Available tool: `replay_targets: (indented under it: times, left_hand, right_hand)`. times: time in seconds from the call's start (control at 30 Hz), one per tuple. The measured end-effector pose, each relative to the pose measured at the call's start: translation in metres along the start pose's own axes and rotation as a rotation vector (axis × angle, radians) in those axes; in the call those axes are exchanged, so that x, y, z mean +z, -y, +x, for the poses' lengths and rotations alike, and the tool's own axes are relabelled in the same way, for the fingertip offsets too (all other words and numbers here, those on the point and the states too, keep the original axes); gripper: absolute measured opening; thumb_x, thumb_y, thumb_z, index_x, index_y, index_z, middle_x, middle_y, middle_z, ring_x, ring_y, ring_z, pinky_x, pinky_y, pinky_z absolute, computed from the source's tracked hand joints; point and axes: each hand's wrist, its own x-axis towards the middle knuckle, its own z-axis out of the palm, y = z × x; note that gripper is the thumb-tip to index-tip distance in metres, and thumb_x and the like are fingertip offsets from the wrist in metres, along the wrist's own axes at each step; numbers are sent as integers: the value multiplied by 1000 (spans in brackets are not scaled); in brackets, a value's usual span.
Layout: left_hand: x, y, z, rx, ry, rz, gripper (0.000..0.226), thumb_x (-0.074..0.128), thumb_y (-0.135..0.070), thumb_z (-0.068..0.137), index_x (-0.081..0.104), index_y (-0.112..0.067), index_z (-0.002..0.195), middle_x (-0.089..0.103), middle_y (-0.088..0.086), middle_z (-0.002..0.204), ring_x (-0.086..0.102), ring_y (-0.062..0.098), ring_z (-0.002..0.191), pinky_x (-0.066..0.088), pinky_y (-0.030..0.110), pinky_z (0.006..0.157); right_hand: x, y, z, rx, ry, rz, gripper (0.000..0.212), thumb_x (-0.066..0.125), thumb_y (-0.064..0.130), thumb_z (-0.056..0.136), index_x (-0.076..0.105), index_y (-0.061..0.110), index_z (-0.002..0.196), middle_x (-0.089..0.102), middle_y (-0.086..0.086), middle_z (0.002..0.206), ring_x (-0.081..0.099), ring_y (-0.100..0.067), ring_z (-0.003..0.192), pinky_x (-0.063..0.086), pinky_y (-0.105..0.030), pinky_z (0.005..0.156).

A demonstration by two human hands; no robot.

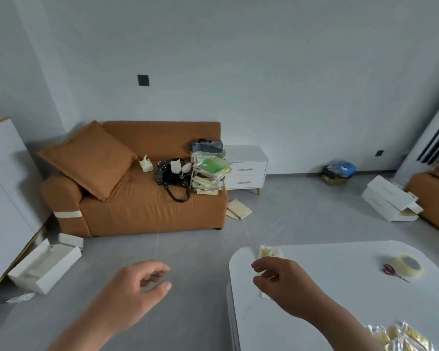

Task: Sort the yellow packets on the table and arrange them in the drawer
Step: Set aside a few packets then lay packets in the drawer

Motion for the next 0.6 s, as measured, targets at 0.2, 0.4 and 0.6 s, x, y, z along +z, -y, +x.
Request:
replay_targets:
  times: [0.2,0.4,0.6]
  left_hand:
    - [-43,27,93,73,144,34,21,79,-26,75,69,-39,88,70,-30,90,67,-4,87,50,16,81]
    - [-14,13,183,170,374,65,24,77,-20,82,68,-41,93,69,-29,94,65,-6,91,51,20,86]
    - [47,-10,283,227,592,151,23,73,-29,85,62,-46,96,70,-18,100,63,-5,97,47,15,87]
  right_hand:
    - [15,22,33,168,-134,-14,18,68,33,86,62,45,98,68,20,97,62,4,82,45,-10,74]
    - [4,6,50,352,-255,-25,15,67,32,87,65,41,100,69,16,97,63,2,84,45,-7,75]
    - [-5,-50,91,514,-329,47,21,66,27,90,68,27,110,65,17,92,60,6,76,41,-2,65]
